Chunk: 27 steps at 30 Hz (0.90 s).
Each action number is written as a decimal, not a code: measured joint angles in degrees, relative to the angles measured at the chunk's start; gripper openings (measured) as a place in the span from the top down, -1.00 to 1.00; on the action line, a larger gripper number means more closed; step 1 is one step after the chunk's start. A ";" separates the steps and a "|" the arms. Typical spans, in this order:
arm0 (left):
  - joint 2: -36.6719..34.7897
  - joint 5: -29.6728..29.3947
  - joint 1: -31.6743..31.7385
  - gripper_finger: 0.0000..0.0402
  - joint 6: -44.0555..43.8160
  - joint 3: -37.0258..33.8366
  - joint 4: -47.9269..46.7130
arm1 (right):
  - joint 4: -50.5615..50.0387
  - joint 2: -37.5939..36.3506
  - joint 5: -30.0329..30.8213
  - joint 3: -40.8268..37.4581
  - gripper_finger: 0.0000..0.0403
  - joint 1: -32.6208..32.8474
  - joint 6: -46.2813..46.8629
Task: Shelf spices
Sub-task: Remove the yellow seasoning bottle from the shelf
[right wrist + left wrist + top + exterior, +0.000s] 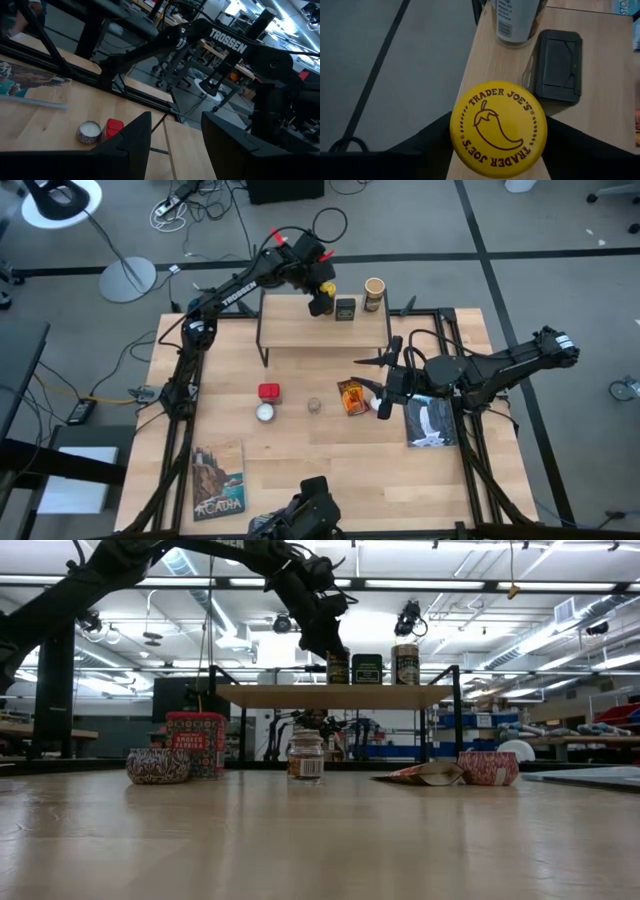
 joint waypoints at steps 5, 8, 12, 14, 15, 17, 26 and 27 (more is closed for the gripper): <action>0.00 0.00 -0.02 -0.08 0.01 0.00 0.05 | 0.01 0.00 0.00 0.00 0.14 0.00 -0.02; 0.00 -0.03 -0.02 -0.08 0.01 0.00 0.03 | -0.01 0.00 0.00 0.00 0.14 0.00 -0.02; -0.16 -0.08 -0.02 -0.08 -0.08 0.00 -0.22 | -0.01 0.00 0.00 0.00 0.14 0.00 -0.07; -0.17 -0.08 -0.02 -0.08 -0.15 0.80 -1.17 | 0.00 0.00 0.01 0.00 0.14 0.00 -0.07; -0.17 -0.07 -0.02 -0.08 -0.22 1.30 -1.58 | -0.01 0.00 0.00 0.00 0.14 0.00 -0.09; -0.63 -0.04 -0.15 -0.08 -0.32 1.49 -1.36 | 0.01 0.00 0.02 0.00 0.14 0.00 -0.11; -4.69 -0.45 -0.20 -0.08 -0.53 1.50 -4.04 | 0.01 0.00 0.02 0.00 0.14 -0.02 -0.26; -5.41 -0.45 -0.30 -0.08 -0.58 1.51 -4.33 | 0.02 0.00 0.03 0.00 0.14 -0.02 -0.26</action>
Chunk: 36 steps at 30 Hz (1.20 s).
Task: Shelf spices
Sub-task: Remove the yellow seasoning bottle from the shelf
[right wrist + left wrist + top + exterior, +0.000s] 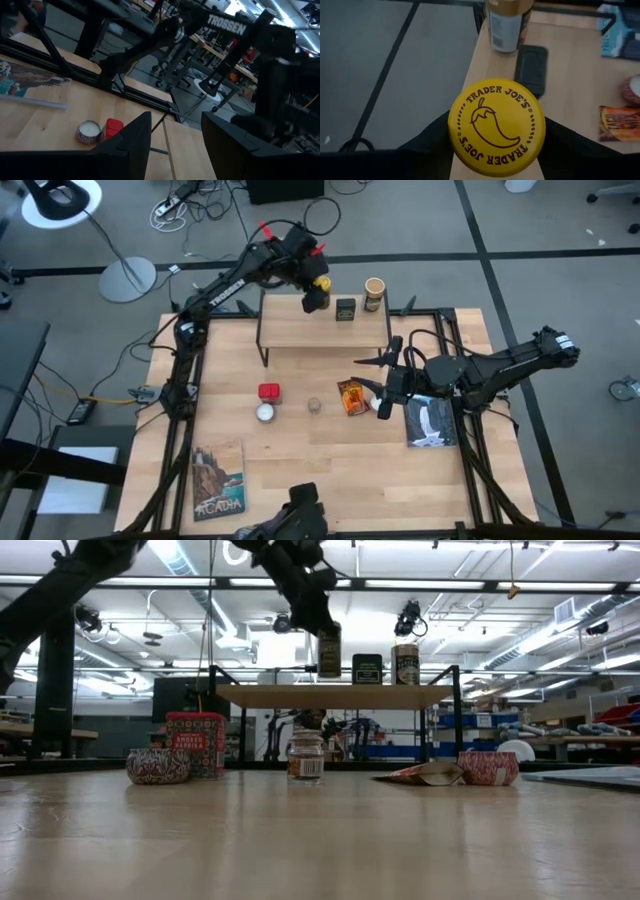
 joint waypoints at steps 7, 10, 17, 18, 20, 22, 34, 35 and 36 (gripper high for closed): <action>-6.38 -0.02 -1.21 -0.08 -2.66 0.00 -3.72 | 0.01 0.00 0.27 0.00 0.14 0.00 -0.04; -9.13 0.77 -2.87 -0.08 -3.19 0.02 -5.08 | 0.03 0.00 0.30 0.00 0.14 -0.07 -0.04; -11.91 1.03 -9.55 -0.08 -5.86 0.04 -6.20 | 0.06 0.00 0.49 0.00 0.14 -0.07 -0.04; -11.88 0.86 -10.61 -0.08 -5.90 0.04 -6.72 | 0.06 0.00 0.49 0.00 0.14 -0.07 -0.02; -11.60 -0.75 -12.98 -0.08 -6.06 0.02 -7.56 | 0.03 0.00 0.49 0.00 0.14 -0.07 -0.02; -11.02 -2.04 -15.20 -0.08 -6.14 0.02 -8.05 | 0.09 0.00 0.49 0.00 0.14 -0.07 -0.02; -10.09 -5.03 -22.24 -0.08 -10.54 -16.53 -0.89 | 1.01 -0.02 0.59 0.00 0.14 0.70 -0.39; -10.09 -5.04 -22.54 -0.08 -10.89 -18.64 1.39 | 1.11 -0.02 1.02 0.00 0.14 1.02 -0.87; -10.09 -5.00 -22.76 -0.08 -11.32 -20.80 4.04 | 1.17 -0.02 1.86 0.00 0.14 1.38 -1.34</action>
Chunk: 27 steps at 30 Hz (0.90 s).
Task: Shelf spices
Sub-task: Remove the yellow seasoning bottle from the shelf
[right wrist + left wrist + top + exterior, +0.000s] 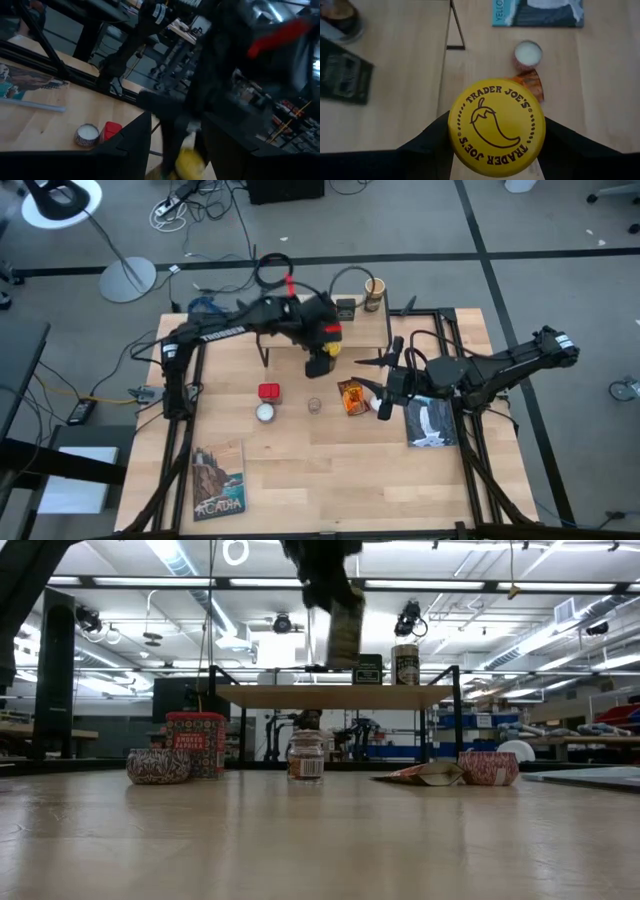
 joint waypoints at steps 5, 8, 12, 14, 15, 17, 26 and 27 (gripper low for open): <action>0.00 0.91 -1.07 -0.08 -1.29 -8.67 9.61 | 0.15 0.00 3.86 0.00 0.14 1.88 -2.29; 0.00 1.78 -1.45 -0.08 -2.20 -12.96 14.66 | 0.21 -0.09 4.60 0.00 0.14 2.48 -2.88; 0.00 1.96 -1.95 -0.08 -3.60 -17.50 19.95 | 0.26 -0.09 4.70 0.00 0.14 2.48 -2.99; 0.00 2.03 -2.08 -0.08 -3.93 -19.47 21.38 | 0.24 -0.09 4.71 0.00 0.14 2.48 -2.99; 0.00 2.06 -2.13 -0.08 -4.44 -20.46 21.71 | 0.24 -0.11 4.69 0.00 0.14 2.48 -2.99; 0.00 2.16 -2.17 -0.08 -4.86 -22.38 22.96 | 0.24 -0.11 4.67 0.00 0.14 2.48 -2.99; 0.00 2.27 -3.13 -0.08 -6.32 -30.30 33.64 | 0.20 -0.13 4.67 0.00 0.14 2.48 -2.97; 0.00 2.24 -3.17 -0.08 -6.32 -30.93 33.88 | 0.20 -0.13 4.67 0.00 0.14 2.48 -2.97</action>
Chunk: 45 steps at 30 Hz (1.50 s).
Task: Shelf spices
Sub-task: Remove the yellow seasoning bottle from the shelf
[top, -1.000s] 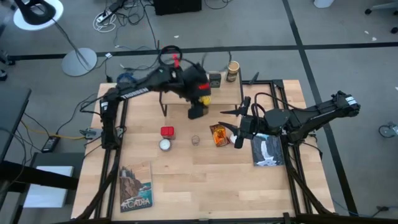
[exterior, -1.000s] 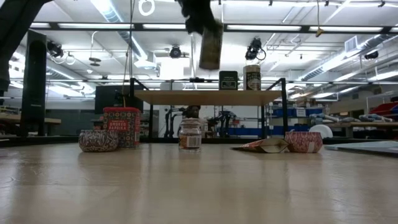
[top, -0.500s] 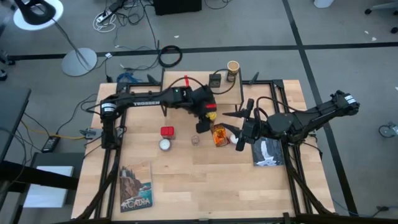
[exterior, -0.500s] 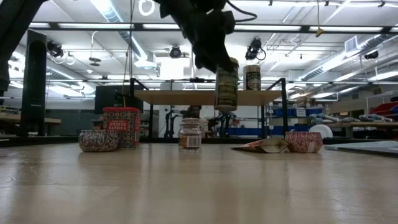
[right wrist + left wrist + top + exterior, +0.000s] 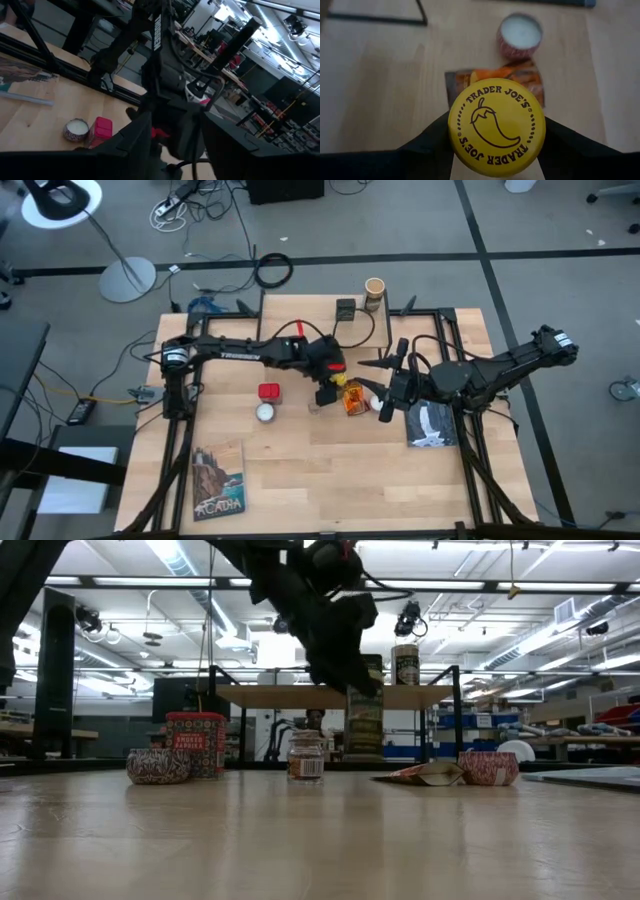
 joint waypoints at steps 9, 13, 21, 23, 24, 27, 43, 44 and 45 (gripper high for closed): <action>0.00 0.06 -1.62 -0.08 0.06 -4.83 4.20 | -0.04 0.00 -0.02 0.00 0.14 -0.04 0.00; -0.06 -0.24 -1.92 -0.08 -0.07 -6.07 6.09 | -0.04 0.00 -0.03 0.00 0.14 -0.06 0.02; -0.22 -0.36 -2.78 -0.11 -0.11 -7.42 8.36 | -0.02 0.00 -0.07 0.00 0.14 -0.07 0.04; -0.16 -0.30 -3.04 -0.15 -0.26 -7.45 8.81 | -0.02 0.00 -0.07 0.00 0.14 -0.07 0.04; -0.15 -0.26 -3.11 -0.17 -0.37 -7.47 8.97 | -0.02 0.00 -0.07 0.00 0.14 -0.07 0.06; -0.10 -0.15 -3.14 -0.20 -1.75 -7.50 9.43 | -0.02 0.00 -0.09 0.00 0.14 -0.07 0.11; 0.04 -1.90 -4.75 -0.41 -2.72 -7.57 11.44 | -0.02 0.00 -0.13 0.00 0.14 -0.07 0.12; 0.01 -2.40 -4.91 -0.43 -2.71 -7.57 11.41 | -0.02 0.00 -0.14 0.00 0.14 -0.07 0.11; -0.16 -3.16 -5.02 -0.45 -2.69 -7.57 11.13 | -0.02 0.00 -0.15 0.00 0.14 -0.07 0.11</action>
